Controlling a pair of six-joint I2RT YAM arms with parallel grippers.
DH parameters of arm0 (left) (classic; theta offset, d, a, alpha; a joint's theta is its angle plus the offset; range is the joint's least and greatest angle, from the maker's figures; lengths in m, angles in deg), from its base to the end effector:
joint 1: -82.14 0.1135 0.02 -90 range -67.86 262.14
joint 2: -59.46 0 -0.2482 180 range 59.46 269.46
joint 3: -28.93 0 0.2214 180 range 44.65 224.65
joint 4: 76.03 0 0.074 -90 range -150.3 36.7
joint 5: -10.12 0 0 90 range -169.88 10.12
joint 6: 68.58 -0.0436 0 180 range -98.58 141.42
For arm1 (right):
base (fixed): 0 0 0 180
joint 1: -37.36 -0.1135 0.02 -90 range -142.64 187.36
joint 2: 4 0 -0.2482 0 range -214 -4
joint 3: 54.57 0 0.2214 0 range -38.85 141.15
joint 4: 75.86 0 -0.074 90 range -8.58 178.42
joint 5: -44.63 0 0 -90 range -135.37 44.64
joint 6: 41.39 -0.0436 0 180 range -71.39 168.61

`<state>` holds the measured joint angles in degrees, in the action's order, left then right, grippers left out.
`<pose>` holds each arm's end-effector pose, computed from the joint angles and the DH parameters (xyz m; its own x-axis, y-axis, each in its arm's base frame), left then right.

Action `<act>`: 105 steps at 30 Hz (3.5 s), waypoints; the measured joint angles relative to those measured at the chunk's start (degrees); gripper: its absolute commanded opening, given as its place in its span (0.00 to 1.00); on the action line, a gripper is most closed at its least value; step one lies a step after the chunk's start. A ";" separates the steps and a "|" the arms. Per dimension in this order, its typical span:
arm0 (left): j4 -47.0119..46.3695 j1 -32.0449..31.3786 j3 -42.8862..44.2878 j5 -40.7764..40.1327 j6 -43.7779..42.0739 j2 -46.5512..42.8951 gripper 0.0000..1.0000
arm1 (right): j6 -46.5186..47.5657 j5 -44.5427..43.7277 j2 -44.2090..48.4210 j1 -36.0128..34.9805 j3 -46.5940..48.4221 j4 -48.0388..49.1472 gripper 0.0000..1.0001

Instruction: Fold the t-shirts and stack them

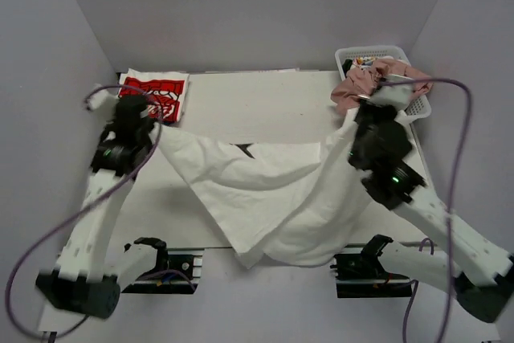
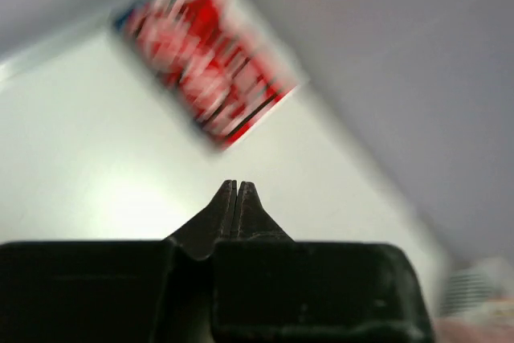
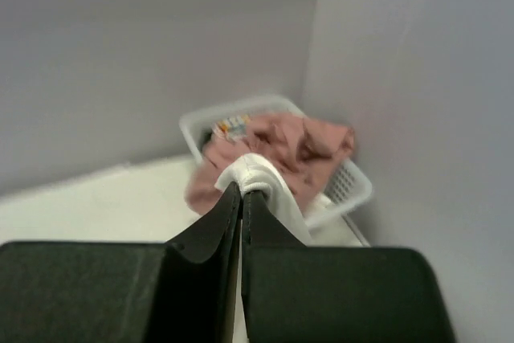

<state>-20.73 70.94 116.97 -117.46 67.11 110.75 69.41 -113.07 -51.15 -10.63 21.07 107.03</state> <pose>0.1475 -0.0021 0.4051 0.0777 -0.5935 -0.8011 -0.5120 0.6657 -0.5429 0.1124 0.0645 0.4482 0.2382 0.0631 -0.9692 0.3544 0.9234 0.1472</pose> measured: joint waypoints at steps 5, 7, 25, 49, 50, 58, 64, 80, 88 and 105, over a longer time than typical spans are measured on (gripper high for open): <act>1.55 1.90 -13.79 5.90 6.03 25.99 0.31 | -17.25 8.41 -21.90 13.66 -0.98 -12.22 0.00; 4.70 3.19 -14.53 7.58 7.04 33.40 0.58 | -22.32 12.63 -31.54 18.03 1.53 -16.96 0.11; -4.33 -1.16 -19.67 32.20 -4.90 14.99 1.00 | -49.70 49.33 -22.60 22.69 -10.38 -36.87 0.90; -6.95 -51.25 -1.90 29.57 -15.02 54.53 0.83 | -68.02 66.88 -8.74 24.28 -40.04 -28.24 0.90; -6.27 -51.49 -1.51 28.22 -14.82 55.47 0.82 | -68.22 67.04 -8.31 24.41 -40.39 -27.98 0.90; -3.69 -52.13 3.02 21.20 -12.26 60.02 0.18 | -68.26 68.19 -7.19 25.42 -41.62 -26.51 0.90; 0.52 -51.47 4.57 15.28 -9.14 60.81 0.04 | -68.22 68.63 -6.69 25.90 -42.10 -25.92 0.90; 6.10 -48.33 2.75 3.23 -7.72 49.57 0.31 | -66.45 65.94 -8.00 27.58 -42.86 -27.58 0.36; 6.32 -46.47 -0.90 2.49 -8.15 47.39 0.09 | -65.99 64.46 -8.33 28.11 -42.86 -28.22 0.10; 1.01 -46.16 -6.43 8.39 -11.58 41.72 0.83 | -63.39 62.97 -7.82 28.11 -42.34 -29.90 0.00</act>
<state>-19.73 24.78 110.54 -109.07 55.53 152.48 6.02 -50.10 -58.98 17.48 -21.27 77.13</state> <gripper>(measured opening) 0.771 0.007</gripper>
